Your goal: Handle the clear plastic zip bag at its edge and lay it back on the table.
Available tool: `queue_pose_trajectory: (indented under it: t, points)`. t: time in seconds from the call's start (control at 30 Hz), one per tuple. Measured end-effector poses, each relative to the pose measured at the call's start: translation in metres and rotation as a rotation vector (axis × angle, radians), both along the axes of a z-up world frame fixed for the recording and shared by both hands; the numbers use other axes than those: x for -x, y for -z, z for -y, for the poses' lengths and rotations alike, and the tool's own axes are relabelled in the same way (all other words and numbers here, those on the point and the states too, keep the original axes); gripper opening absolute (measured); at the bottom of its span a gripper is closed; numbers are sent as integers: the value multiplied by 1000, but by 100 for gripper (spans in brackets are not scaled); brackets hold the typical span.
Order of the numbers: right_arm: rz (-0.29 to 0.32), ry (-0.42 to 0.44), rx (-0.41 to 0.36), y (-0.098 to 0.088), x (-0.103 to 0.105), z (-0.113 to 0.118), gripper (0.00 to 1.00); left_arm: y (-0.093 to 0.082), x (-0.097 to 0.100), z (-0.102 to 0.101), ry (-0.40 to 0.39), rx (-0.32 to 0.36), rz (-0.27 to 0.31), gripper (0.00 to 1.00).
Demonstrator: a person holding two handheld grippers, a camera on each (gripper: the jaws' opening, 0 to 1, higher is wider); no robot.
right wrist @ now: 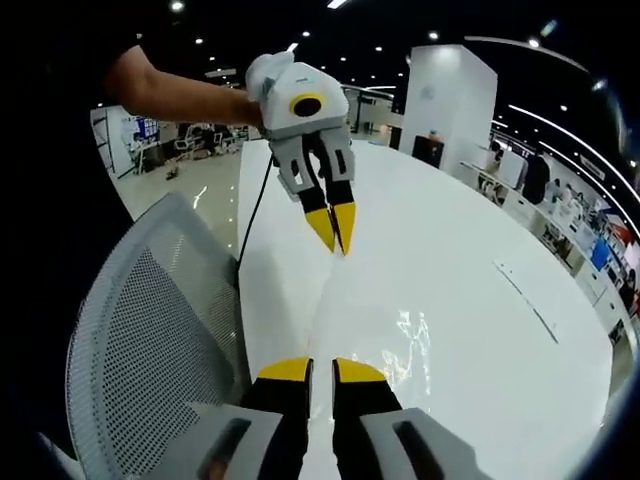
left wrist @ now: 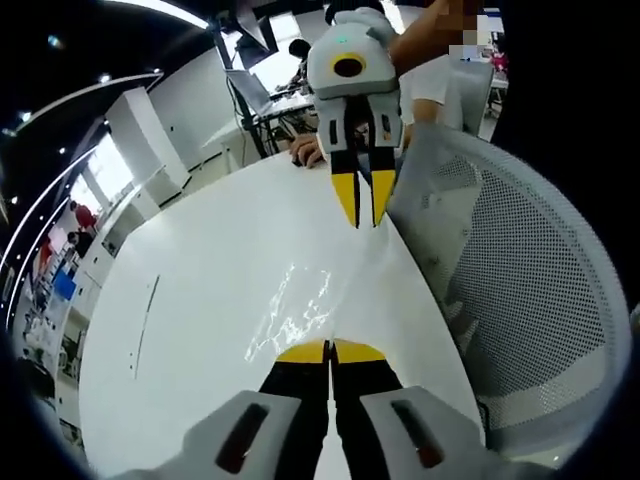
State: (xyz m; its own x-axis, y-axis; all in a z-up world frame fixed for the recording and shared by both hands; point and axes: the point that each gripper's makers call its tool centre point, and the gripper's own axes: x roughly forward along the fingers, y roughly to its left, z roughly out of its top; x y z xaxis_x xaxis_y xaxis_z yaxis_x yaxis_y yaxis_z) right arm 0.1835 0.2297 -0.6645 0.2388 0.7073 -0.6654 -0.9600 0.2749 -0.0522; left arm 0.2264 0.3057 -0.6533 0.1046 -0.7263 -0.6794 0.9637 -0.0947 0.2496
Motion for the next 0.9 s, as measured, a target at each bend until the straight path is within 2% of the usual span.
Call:
queue_pose_trajectory:
  t: [0.23, 0.67, 0.9]
  points:
    - [-10, -5, 17, 6, 2, -2, 0, -2, 1, 3, 15, 11, 12, 0]
    - [-58, 12, 16, 14, 8, -9, 0, -5, 5, 9, 15, 30, 8, 0]
    - [-70, 55, -10, 11, 5, -9, 0, 3, 5, 3, 5, -2, 7, 0]
